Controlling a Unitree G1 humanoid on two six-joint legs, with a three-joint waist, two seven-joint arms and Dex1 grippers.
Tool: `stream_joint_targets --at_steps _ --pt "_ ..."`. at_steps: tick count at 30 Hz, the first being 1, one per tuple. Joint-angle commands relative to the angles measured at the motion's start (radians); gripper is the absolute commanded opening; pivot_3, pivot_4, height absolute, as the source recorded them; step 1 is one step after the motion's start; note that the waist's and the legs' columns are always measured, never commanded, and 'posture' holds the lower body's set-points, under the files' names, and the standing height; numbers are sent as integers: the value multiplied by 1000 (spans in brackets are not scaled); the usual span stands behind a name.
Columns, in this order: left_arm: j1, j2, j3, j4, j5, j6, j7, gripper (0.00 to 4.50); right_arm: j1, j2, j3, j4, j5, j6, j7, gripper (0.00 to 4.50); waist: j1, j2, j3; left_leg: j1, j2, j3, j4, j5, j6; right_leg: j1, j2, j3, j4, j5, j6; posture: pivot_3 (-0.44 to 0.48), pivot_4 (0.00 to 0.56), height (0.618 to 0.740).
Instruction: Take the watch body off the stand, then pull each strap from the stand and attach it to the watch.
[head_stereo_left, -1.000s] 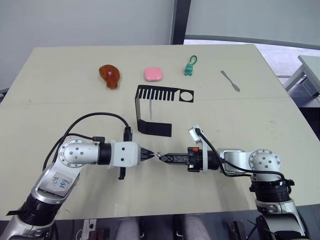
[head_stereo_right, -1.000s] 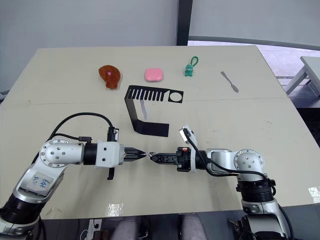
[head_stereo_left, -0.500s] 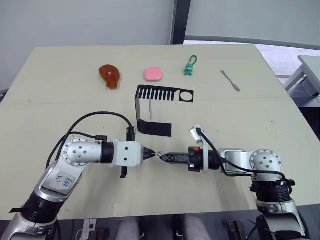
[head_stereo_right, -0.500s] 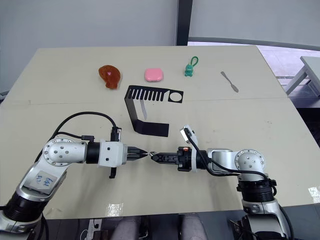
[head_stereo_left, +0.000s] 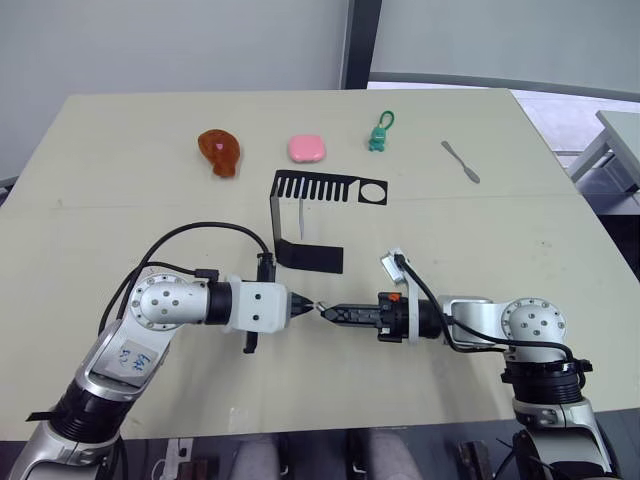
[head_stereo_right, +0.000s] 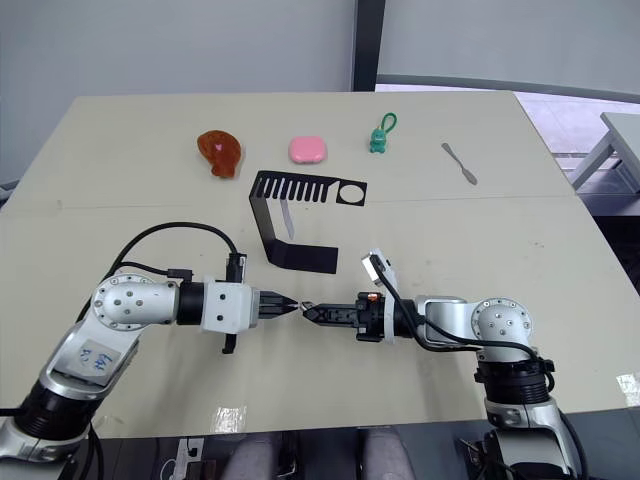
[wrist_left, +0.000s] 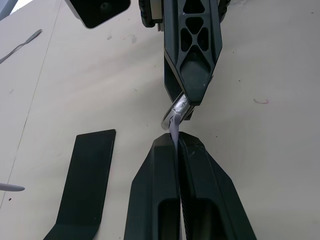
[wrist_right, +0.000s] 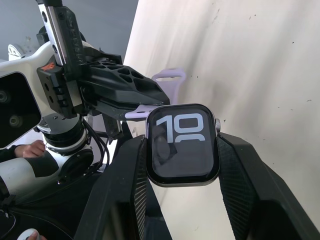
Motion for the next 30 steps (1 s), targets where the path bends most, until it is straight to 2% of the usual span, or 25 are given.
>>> stream_joint_targets --at_steps 1,30 --pt "-21 -33 -36 -36 -18 -45 2 0 -14 27 33 -40 67 20 10 1506 0 0 0 0 0 0 0 0 0 0 0 0 0 0 0 0 150 740" --pt "-69 -84 -65 -11 17 -18 16 0 -17 27 38 -36 95 40 -16 1506 0 0 0 0 0 0 0 0 0 0 0 0 0 0 0 0 150 740"
